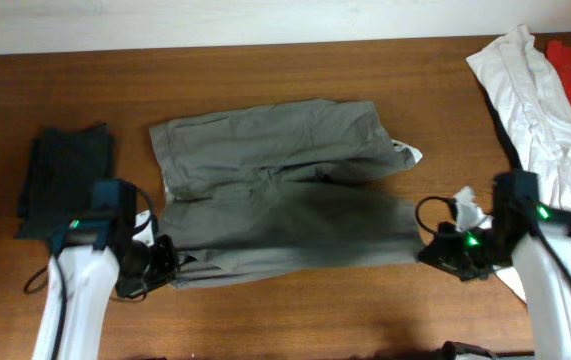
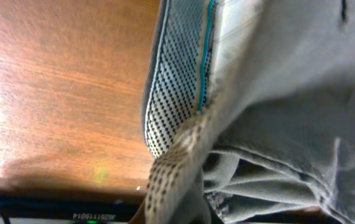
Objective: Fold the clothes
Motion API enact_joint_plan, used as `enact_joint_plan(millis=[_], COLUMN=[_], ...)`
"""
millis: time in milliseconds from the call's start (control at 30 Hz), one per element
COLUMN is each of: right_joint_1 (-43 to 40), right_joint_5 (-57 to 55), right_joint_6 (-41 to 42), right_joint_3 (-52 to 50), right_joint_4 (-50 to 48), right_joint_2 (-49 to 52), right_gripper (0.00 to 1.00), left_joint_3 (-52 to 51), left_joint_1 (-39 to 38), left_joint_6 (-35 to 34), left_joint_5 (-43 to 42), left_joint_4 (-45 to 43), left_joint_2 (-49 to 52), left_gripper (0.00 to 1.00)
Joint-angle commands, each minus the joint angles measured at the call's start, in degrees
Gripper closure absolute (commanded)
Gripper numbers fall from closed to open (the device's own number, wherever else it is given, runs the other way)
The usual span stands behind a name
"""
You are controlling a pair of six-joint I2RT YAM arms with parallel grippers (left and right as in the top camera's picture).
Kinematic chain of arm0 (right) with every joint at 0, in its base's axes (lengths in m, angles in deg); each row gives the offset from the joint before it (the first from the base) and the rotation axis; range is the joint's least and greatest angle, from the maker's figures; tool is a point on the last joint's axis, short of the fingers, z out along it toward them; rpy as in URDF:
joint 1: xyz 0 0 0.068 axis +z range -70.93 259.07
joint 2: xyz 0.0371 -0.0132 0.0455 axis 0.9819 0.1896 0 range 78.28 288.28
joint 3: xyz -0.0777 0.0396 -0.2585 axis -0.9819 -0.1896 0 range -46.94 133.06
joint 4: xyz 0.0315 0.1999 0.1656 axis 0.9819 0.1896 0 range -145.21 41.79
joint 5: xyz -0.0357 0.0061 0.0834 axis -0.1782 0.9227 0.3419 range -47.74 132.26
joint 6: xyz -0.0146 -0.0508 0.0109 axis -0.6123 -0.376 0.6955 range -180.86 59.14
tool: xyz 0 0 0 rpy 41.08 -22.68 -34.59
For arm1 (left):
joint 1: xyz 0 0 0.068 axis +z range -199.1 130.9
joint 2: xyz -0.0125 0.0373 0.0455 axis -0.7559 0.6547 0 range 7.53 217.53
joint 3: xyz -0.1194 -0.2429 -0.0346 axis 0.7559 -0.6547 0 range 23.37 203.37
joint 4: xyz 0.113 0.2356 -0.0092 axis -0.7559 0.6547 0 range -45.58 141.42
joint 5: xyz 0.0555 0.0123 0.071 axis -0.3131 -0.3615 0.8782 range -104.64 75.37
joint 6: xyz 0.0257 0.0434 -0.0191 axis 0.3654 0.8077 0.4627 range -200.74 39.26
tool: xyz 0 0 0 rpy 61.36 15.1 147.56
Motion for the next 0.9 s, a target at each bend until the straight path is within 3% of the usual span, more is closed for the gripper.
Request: enact_joint_plan(millis=[0, 167, 367, 600, 867], right_joint_1=[-2.8, -4.7, -4.8, -4.7, -2.7], right_joint_5=[-2.8, -3.7, -9.8, -9.1, 1.0], right_joint_6=[1.3, 3.5, 4.8, 4.5, 3.9], right_joint_3=[1.2, 4.8, 12.5, 14.6, 14.7], right_joint_4=[0.2, 0.4, 0.1, -11.3, -30.6], right_joint_2=[-10.5, -23.7, -27.9, -19.6, -1.0], right_gripper=[0.96, 0.96, 0.96, 0.96, 0.96], left_joint_3=[1.8, 4.1, 5.8, 5.8, 5.8], left_joint_1=[1.6, 2.6, 3.0, 2.9, 3.0], left_joint_6=[0.7, 0.7, -2.8, -5.0, -5.0], left_joint_5=[1.6, 2.1, 9.4, 10.2, 10.5], left_joint_4=[1.4, 2.8, 1.2, -10.0, -19.7], left_joint_2=[-8.3, -18.5, -25.8, -22.7, -8.1], left_gripper=[1.0, 1.0, 0.99, 0.99, 0.99])
